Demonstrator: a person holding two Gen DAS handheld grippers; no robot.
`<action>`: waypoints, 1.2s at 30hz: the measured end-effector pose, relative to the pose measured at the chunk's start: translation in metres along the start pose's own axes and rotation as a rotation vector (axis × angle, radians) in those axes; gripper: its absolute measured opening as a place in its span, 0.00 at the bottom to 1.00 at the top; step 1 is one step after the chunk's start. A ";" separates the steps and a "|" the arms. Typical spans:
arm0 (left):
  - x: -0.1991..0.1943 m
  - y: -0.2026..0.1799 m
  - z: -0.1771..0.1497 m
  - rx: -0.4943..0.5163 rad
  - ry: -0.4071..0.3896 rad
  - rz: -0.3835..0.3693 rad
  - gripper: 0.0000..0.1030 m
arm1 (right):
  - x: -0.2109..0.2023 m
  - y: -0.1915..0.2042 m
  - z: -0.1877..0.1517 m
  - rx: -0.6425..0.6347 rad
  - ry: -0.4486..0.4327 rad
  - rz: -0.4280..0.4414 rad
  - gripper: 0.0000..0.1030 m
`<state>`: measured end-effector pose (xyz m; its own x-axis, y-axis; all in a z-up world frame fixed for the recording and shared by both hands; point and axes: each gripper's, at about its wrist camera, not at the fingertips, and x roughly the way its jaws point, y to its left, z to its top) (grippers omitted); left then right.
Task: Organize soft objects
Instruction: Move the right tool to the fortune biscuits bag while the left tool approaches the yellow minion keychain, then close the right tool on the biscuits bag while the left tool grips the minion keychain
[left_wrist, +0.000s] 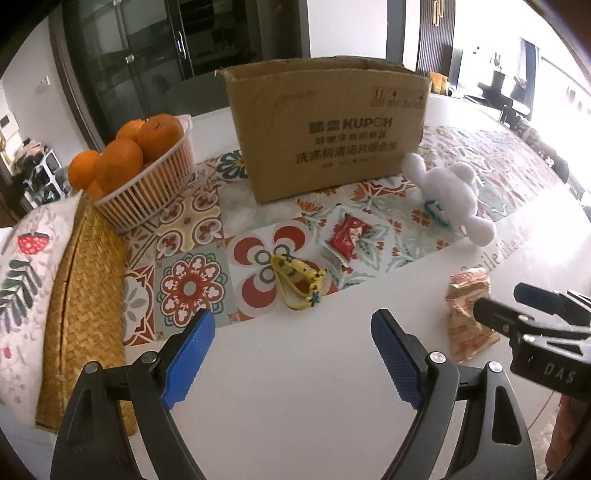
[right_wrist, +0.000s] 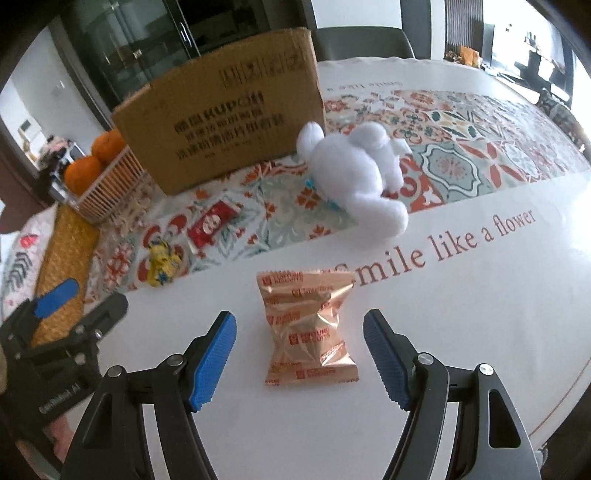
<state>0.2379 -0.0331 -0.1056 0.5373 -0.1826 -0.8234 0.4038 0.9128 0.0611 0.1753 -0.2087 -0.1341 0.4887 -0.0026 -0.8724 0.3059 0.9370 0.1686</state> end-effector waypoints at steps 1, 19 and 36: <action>0.003 0.002 -0.001 -0.003 0.001 -0.001 0.84 | 0.003 0.001 -0.001 -0.002 0.009 -0.006 0.70; 0.055 0.009 0.006 0.065 -0.004 -0.033 0.84 | 0.041 0.002 -0.002 0.021 0.078 -0.089 0.70; 0.098 0.003 0.016 0.071 0.026 -0.039 0.64 | 0.053 0.004 0.005 -0.025 0.042 -0.139 0.59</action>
<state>0.3035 -0.0536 -0.1769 0.5014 -0.2072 -0.8401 0.4762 0.8767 0.0680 0.2067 -0.2066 -0.1777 0.4082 -0.1190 -0.9051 0.3480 0.9369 0.0337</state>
